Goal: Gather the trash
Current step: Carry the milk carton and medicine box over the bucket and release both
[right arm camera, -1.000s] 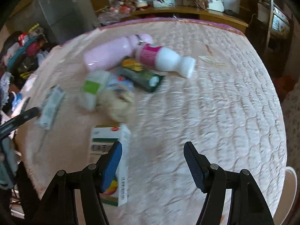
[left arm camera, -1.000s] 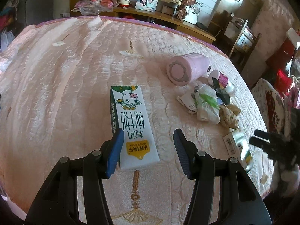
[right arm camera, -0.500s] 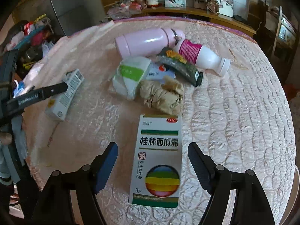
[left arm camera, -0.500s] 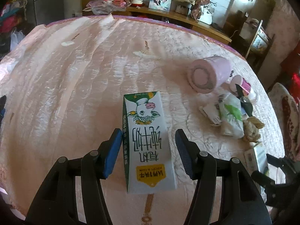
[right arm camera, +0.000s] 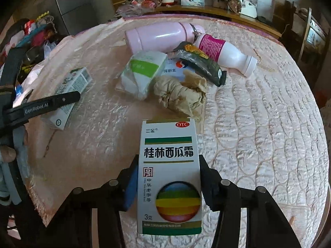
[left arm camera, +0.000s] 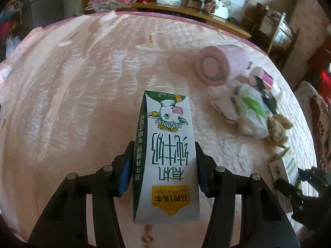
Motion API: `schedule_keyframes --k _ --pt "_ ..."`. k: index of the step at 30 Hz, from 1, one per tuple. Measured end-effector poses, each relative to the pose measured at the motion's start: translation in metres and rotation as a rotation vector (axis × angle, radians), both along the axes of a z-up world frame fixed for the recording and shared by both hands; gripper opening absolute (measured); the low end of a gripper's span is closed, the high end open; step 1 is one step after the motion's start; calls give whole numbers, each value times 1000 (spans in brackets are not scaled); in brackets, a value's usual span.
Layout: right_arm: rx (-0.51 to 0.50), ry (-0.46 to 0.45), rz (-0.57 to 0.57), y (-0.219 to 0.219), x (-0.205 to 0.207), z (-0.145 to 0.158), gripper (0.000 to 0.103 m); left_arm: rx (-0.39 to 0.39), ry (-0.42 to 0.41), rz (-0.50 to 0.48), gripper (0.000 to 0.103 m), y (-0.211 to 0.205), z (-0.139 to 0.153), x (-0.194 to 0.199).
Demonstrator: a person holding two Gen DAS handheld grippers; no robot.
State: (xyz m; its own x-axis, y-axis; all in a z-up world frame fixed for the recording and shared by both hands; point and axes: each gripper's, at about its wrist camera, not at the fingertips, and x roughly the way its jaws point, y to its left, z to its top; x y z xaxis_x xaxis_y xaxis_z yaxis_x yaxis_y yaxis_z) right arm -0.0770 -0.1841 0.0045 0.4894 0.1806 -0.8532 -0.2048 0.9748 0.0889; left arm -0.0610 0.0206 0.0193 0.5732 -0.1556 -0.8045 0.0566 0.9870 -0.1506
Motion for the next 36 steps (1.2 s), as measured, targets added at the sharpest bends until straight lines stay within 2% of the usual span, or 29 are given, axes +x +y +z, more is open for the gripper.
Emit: schedule_keyframes --k 11,19,36 --pt "63 -76 -15 -30 -45 36 50 -24 -97 -116 51 -50 36 -50" --pt "88 -152 -80 -62 -75 67 50 -38 -133 -209 51 -95 57 -73" --pt "89 -213 -269 -157 -123 86 50 -32 -173 -428 51 -214 80 -99"
